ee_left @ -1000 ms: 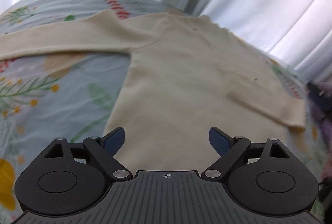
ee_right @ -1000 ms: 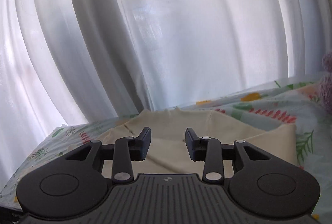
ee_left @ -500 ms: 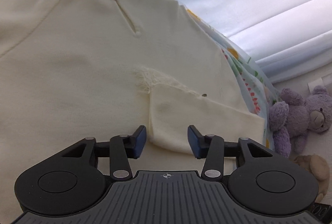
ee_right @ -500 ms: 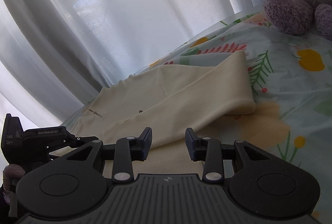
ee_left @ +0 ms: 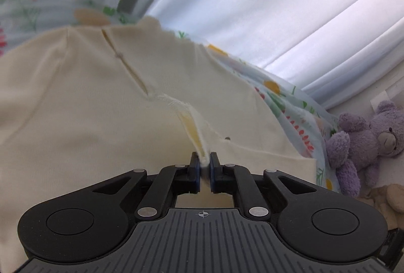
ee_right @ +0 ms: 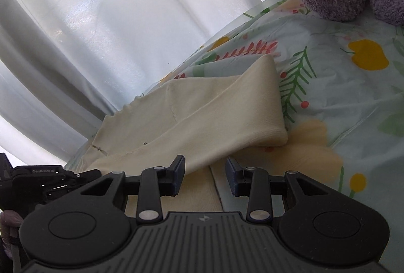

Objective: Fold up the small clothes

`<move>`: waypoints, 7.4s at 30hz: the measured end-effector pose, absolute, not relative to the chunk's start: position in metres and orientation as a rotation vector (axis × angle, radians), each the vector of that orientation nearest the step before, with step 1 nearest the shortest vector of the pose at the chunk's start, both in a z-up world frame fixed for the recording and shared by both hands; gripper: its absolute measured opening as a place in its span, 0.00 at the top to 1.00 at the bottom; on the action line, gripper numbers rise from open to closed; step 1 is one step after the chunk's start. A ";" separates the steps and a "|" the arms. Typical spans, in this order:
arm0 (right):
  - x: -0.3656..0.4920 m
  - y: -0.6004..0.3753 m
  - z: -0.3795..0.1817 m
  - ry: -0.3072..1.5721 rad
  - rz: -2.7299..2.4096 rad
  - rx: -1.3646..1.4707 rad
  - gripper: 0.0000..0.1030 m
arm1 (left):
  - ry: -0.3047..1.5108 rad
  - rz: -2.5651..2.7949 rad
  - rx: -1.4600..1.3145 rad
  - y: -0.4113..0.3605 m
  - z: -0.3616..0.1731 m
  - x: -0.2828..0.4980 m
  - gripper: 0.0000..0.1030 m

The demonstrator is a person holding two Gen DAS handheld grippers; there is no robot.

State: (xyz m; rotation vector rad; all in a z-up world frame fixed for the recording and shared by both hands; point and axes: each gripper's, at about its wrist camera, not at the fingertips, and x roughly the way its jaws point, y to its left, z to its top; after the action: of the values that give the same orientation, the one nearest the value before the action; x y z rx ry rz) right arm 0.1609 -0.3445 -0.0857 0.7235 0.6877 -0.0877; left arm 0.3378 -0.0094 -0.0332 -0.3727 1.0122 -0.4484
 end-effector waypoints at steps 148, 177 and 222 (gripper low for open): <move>0.224 -0.207 -0.054 0.745 0.125 0.294 0.78 | 0.782 -0.267 -0.192 0.086 -0.046 0.241 0.42; 0.268 -0.260 -0.069 0.736 -0.130 0.333 0.99 | 0.865 -0.060 -0.308 0.124 -0.072 0.285 0.54; 0.260 -0.293 -0.112 0.775 -0.128 0.825 0.93 | 0.822 -0.108 -0.288 0.100 -0.051 0.283 0.51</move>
State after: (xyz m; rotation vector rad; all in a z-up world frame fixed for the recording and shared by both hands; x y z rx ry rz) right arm 0.2602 -0.2926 -0.1125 0.8252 0.7746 -0.1284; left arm 0.2832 0.0999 -0.0515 -0.2879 0.8220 -0.1085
